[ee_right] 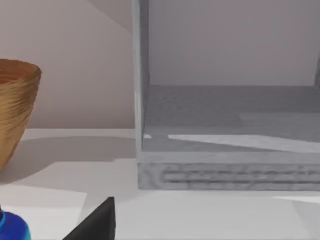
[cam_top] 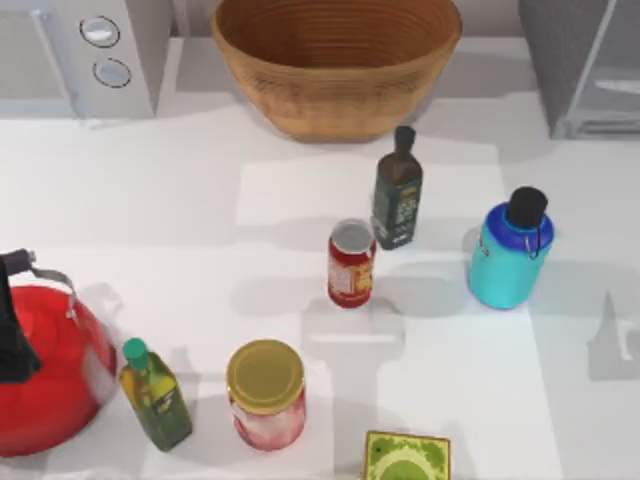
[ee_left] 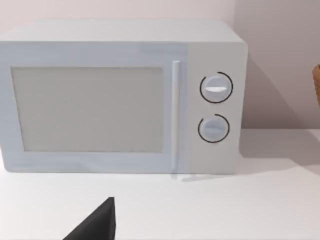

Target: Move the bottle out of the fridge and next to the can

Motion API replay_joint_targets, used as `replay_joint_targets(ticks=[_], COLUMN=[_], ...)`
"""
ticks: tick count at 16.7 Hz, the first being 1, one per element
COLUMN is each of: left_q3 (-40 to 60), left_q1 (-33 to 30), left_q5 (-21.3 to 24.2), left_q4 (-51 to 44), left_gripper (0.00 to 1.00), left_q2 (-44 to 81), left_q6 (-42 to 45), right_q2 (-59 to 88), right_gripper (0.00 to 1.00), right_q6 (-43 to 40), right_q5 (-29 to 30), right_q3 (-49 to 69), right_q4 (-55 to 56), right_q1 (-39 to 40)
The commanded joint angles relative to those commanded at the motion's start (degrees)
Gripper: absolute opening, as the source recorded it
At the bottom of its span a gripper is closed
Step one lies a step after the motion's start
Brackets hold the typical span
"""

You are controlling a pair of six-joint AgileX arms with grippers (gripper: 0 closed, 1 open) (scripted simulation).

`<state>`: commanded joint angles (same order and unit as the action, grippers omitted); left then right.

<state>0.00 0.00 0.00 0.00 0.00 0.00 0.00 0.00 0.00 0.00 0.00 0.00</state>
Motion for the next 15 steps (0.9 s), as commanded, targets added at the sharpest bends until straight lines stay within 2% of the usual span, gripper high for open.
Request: replay_joint_targets(ticks=[4, 7, 15], left_q3=[0.0, 0.0, 0.0], left_q1=[0.0, 0.0, 0.0], left_q5=[0.0, 0.0, 0.0], left_q4=[0.0, 0.0, 0.0], left_gripper=[1.0, 1.0, 1.0], left_q2=[0.0, 0.0, 0.0], left_q6=[0.0, 0.0, 0.0], right_q2=[-1.5, -6.7, -27.0], right_gripper=[1.0, 1.0, 1.0], right_q6=[0.0, -0.2, -0.3], right_q5=[0.2, 0.4, 0.2], right_q3=[1.7, 6.0, 22.5], right_q4=[-1.8, -9.2, -48.3], right_q1=[0.0, -0.2, -0.2])
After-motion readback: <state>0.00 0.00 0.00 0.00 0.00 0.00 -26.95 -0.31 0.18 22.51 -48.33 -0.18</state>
